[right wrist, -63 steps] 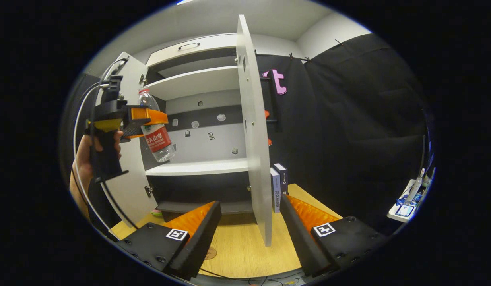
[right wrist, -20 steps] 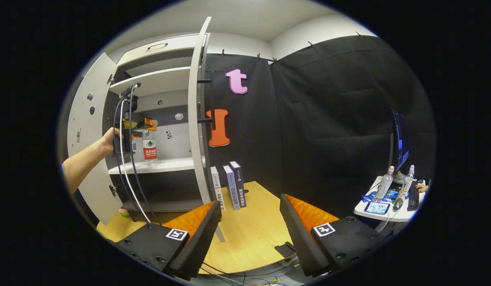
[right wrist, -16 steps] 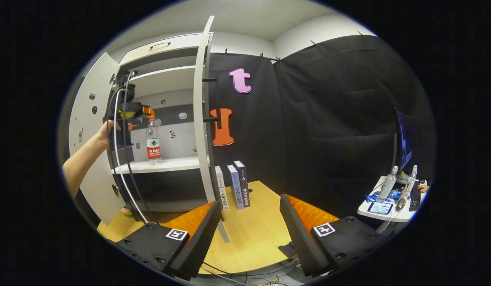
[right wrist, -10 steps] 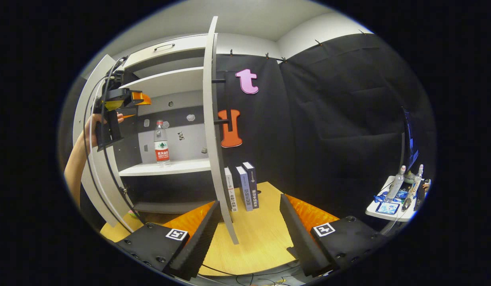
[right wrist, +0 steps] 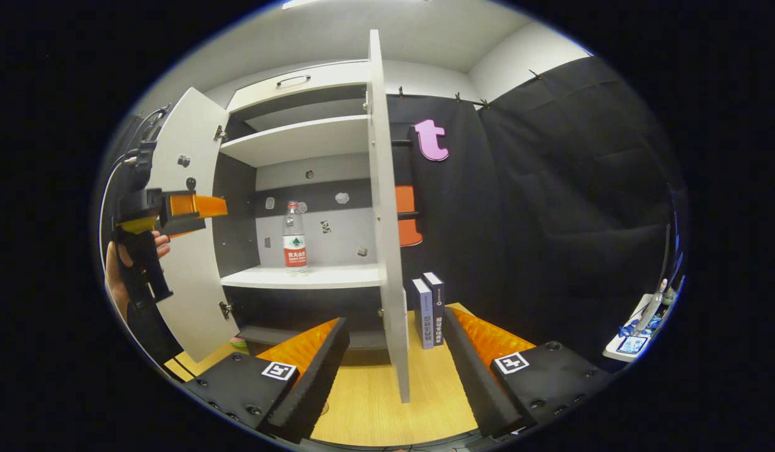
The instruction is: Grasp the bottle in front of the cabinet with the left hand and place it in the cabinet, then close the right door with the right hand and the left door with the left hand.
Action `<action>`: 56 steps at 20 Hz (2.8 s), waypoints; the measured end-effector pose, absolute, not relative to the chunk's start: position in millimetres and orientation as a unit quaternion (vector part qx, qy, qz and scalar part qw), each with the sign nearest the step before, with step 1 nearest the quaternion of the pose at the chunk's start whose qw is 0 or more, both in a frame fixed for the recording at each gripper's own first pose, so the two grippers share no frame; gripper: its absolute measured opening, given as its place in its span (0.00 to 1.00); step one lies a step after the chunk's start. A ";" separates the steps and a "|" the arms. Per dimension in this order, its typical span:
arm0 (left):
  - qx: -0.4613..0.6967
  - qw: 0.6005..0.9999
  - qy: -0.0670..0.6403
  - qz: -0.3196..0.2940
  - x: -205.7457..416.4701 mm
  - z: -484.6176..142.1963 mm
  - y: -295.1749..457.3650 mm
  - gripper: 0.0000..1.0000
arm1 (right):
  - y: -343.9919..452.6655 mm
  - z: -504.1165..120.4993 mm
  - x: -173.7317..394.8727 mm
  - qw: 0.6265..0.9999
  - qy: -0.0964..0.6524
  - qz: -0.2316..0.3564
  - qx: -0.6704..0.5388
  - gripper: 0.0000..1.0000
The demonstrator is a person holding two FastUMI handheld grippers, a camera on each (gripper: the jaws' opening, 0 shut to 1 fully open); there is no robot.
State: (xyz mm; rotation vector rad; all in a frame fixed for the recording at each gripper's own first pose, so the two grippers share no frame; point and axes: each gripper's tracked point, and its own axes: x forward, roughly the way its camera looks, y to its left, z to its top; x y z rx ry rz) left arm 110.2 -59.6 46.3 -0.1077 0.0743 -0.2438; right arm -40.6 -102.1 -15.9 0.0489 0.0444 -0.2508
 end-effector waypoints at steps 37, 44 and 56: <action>-0.032 0.995 0.082 -0.052 -17.5 -49.8 -1.4 0.95 | -231.4 136.2 18.8 0.978 -0.077 -0.193 -0.008 0.89; -0.040 0.995 0.075 -0.054 -17.9 -45.4 -1.9 0.95 | -220.7 133.2 20.2 0.979 -0.075 -0.188 -0.017 0.88; -0.058 0.995 0.057 -0.061 -13.3 -31.6 -8.0 0.95 | -146.3 131.9 38.9 0.991 -0.067 -0.111 -0.025 0.95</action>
